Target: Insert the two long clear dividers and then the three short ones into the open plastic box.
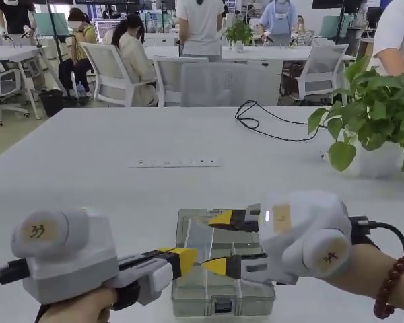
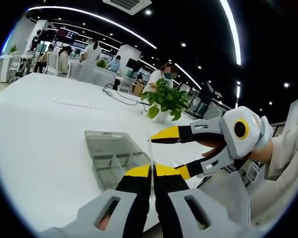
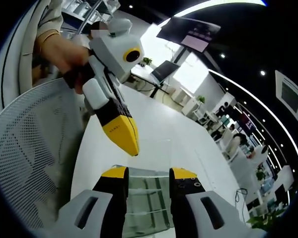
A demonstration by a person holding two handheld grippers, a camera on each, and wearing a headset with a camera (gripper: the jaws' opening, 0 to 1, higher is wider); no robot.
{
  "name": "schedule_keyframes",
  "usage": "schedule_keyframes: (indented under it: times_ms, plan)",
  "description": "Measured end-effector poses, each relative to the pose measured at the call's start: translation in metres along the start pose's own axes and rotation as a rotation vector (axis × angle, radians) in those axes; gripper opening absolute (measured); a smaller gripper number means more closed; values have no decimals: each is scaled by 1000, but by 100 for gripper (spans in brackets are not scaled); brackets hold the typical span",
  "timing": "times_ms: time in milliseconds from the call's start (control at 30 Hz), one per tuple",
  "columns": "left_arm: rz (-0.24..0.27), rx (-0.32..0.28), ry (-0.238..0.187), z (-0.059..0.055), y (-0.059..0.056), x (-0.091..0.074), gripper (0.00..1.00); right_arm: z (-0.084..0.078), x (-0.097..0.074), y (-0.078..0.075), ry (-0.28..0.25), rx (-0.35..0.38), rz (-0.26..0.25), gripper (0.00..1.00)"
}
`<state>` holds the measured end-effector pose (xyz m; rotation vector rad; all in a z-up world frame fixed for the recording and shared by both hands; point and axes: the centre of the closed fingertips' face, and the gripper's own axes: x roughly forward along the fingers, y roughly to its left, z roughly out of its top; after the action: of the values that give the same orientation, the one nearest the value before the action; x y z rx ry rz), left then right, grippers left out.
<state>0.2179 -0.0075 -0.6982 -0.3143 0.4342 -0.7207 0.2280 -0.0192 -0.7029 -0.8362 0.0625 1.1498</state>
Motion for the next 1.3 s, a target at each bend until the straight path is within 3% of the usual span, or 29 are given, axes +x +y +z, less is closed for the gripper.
schedule_keyframes:
  times_ms: [200, 467, 667, 833, 1000, 1300]
  plan:
    - [36, 84, 29, 0, 13, -4, 0, 3, 1, 2, -18, 27, -6, 36]
    - [58, 364, 150, -17, 24, -8, 0, 6, -1, 1, -53, 132, 18, 34]
    - [18, 471, 191, -24, 20, -8, 0, 5, -2, 8, -62, 136, 63, 31]
    - [-50, 574, 219, -28, 11, -8, 0, 6, -2, 16, -79, 164, 126, 29]
    - [-112, 619, 250, -34, 3, -6, 0, 4, -2, 20, -73, 160, 151, 28]
    - [-208, 723, 257, -38, -11, -8, 0, 1, -9, 31, -79, 178, 244, 25]
